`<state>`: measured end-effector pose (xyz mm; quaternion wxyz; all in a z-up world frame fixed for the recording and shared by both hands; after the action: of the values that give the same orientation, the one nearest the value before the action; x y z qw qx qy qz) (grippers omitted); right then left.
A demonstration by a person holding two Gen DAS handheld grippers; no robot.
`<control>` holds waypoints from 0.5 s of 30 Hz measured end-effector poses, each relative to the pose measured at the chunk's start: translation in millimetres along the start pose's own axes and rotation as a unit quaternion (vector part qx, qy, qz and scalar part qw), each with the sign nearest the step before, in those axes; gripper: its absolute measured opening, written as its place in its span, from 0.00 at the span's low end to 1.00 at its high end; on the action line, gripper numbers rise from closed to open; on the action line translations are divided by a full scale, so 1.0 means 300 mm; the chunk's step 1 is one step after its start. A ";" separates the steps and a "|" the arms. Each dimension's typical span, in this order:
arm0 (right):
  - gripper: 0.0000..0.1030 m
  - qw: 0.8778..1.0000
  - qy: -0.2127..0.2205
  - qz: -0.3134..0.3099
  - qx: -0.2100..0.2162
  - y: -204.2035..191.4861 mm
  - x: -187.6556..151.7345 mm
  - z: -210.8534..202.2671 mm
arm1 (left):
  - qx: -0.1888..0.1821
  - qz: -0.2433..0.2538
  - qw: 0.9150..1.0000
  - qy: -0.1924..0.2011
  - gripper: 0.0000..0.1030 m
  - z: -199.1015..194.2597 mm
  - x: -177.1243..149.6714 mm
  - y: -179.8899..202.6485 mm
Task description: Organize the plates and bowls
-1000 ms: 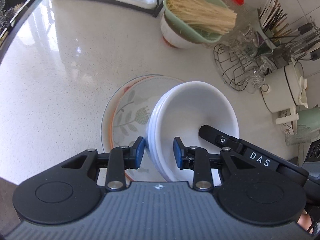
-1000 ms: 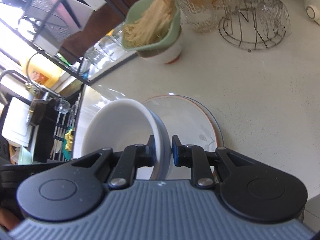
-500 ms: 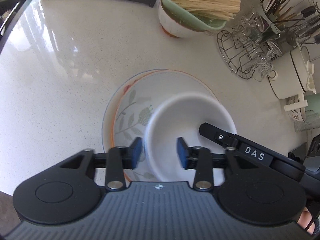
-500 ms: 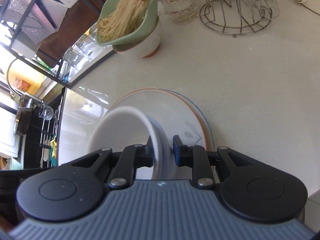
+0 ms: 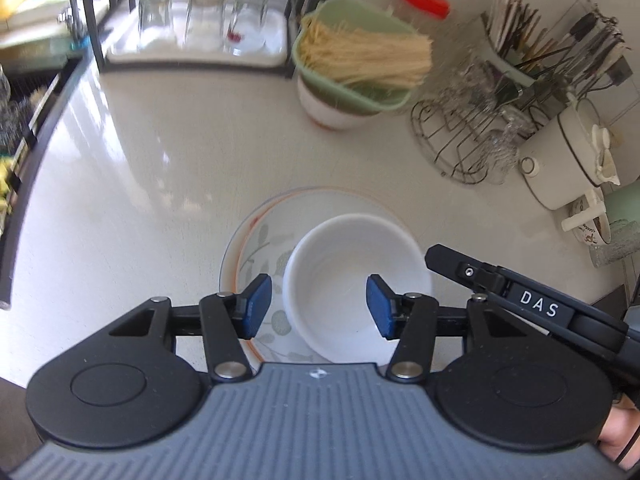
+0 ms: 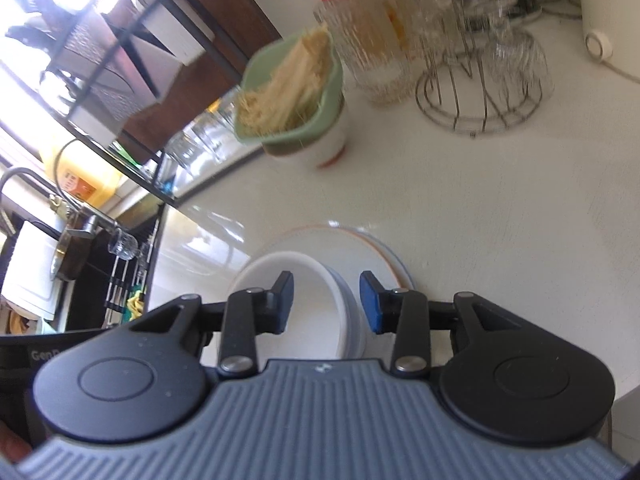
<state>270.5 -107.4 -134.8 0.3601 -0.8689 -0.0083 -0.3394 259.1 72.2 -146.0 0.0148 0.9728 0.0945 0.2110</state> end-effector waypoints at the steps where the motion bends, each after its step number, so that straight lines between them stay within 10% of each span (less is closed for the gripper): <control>1: 0.39 1.000 0.004 -0.005 0.002 -0.006 0.005 -0.016 | 0.003 0.004 1.000 0.008 0.57 -0.020 0.001 0.009; 15: 0.39 0.993 0.068 -0.096 0.019 -0.145 0.050 -0.282 | 0.026 0.013 0.995 0.098 0.57 -0.335 -0.064 0.054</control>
<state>221.6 -132.1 -55.8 0.3418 -0.8322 -0.0736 -0.4304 203.3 51.6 -61.2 -0.0224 0.9485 0.0883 0.3034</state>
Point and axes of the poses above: each gripper's, at about its wrist camera, not at the fingertips, and z roughly the way its jaws point, y to its right, x to its top, the point moved 4 cm from there along z, roughly the way its jaws point, and after that the axes turned 14 degrees about x, right-handed, at the moved point
